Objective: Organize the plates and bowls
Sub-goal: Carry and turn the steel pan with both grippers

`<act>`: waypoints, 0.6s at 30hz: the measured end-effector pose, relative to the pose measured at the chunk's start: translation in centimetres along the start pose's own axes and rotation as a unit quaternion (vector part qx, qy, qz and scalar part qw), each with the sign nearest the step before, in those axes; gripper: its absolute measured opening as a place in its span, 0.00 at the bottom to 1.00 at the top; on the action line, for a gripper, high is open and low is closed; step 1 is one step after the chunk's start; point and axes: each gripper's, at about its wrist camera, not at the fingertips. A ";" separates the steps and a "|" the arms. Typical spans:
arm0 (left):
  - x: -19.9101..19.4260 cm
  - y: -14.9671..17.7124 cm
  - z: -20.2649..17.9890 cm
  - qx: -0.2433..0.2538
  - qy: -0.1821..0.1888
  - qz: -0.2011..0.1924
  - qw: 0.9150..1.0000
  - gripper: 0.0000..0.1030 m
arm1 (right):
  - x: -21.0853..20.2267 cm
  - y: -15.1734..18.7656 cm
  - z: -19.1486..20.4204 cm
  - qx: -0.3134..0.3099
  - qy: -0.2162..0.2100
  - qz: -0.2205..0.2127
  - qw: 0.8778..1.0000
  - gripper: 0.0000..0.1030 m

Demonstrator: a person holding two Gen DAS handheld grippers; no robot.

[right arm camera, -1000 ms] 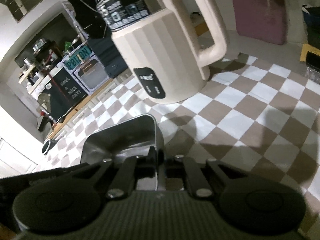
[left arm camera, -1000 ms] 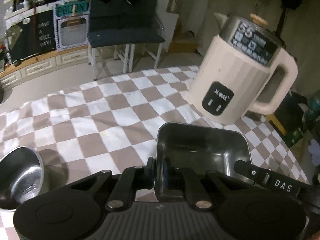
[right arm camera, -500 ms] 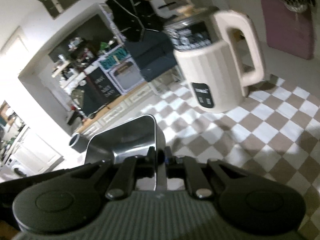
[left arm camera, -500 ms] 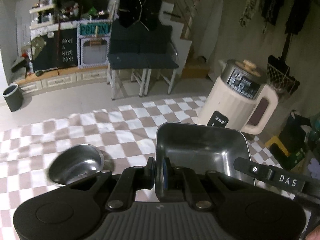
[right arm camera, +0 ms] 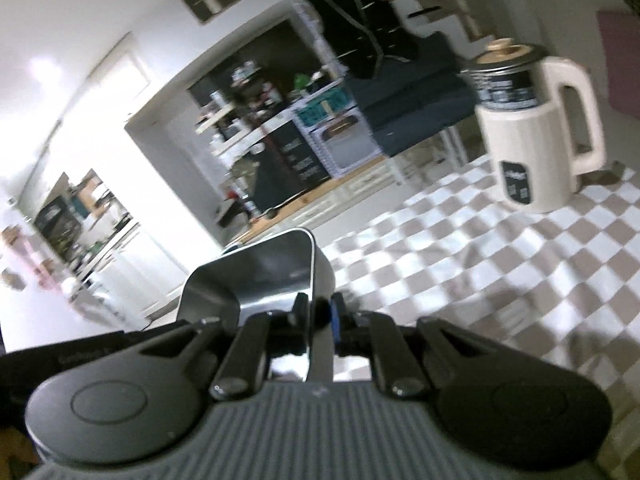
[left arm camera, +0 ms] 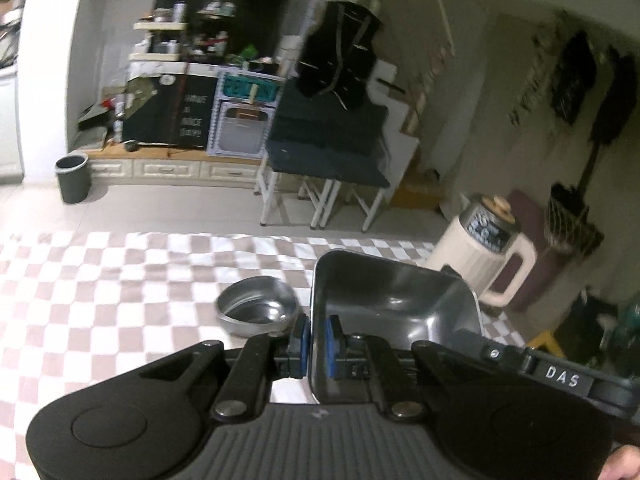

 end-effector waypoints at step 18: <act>-11.1 6.3 12.7 -0.157 -0.017 -0.054 0.986 0.09 | 1.8 5.1 8.8 -0.091 -0.111 0.073 0.987 0.20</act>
Point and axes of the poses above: each gripper's, at about its wrist camera, not at the fingertips, and x roughly the way its jaws point, z to its left, y to its underside
